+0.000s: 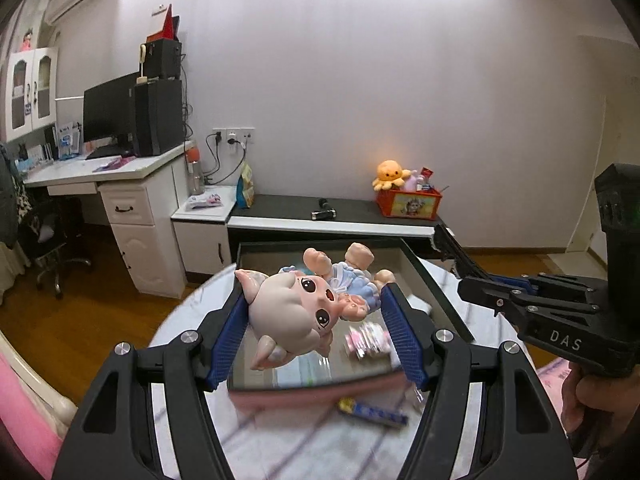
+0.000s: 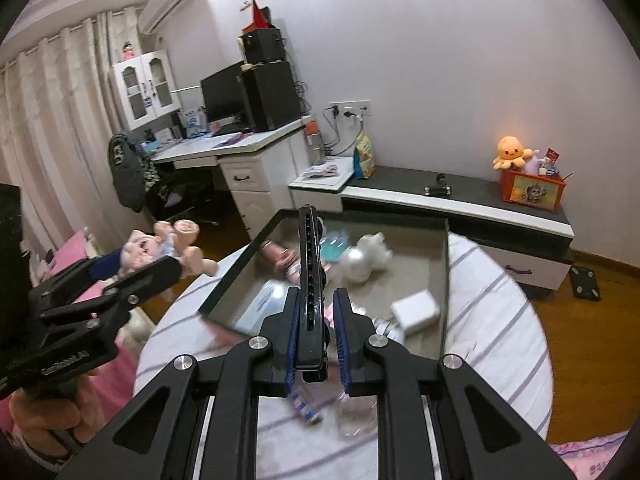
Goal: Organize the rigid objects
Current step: 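Lift the doll and black stick over the box rim and open both tools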
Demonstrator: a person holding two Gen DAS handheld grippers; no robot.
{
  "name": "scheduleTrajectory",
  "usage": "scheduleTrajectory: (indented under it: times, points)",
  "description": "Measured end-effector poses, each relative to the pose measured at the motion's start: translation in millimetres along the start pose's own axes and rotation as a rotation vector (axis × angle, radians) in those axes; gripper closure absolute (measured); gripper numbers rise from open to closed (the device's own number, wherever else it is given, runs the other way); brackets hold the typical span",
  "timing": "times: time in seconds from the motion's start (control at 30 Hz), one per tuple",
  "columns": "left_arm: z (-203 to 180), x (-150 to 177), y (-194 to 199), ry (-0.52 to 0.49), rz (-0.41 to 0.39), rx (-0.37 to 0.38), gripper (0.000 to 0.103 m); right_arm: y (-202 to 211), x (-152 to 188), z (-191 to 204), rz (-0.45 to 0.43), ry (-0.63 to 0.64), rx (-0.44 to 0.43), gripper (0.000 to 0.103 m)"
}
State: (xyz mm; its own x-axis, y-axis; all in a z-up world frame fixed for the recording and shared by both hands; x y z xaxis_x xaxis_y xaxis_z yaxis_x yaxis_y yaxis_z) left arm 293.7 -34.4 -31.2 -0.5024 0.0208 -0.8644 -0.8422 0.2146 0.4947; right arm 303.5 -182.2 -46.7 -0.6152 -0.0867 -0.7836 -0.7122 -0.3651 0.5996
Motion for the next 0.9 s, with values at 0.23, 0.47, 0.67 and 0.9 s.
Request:
scheduleTrajectory:
  times: [0.23,0.47,0.67,0.9]
  points:
    - [9,-9,-62,0.023,0.077,-0.005,0.036,-55,-16,-36,0.092,-0.058,0.031,0.087]
    - [12,0,-106,0.059,0.138,-0.003,0.036,-91,-12,-53,0.147,-0.090,0.040,0.087]
    - [11,1,-119,0.049,0.161,-0.005,0.035,-101,-16,-58,0.158,-0.096,0.055,0.087]
    - [13,1,-127,0.067,0.167,-0.016,0.029,-106,-14,-58,0.170,-0.103,0.070,0.079]
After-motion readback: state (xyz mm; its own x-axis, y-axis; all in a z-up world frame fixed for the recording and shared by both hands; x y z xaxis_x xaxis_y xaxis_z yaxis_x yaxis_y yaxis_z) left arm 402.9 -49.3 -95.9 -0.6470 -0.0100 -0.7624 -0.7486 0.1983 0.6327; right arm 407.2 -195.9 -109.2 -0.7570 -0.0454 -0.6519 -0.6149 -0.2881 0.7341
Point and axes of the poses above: each gripper's, at about its wrist camera, not at the fingertips, and y roughly against the way its jaws point, z to its left, x to its underside, the point moved 9 cm from there along -y, roughly the way its jaws point, and after that the axes turned 1 degree about x, right-handed, at the moved point
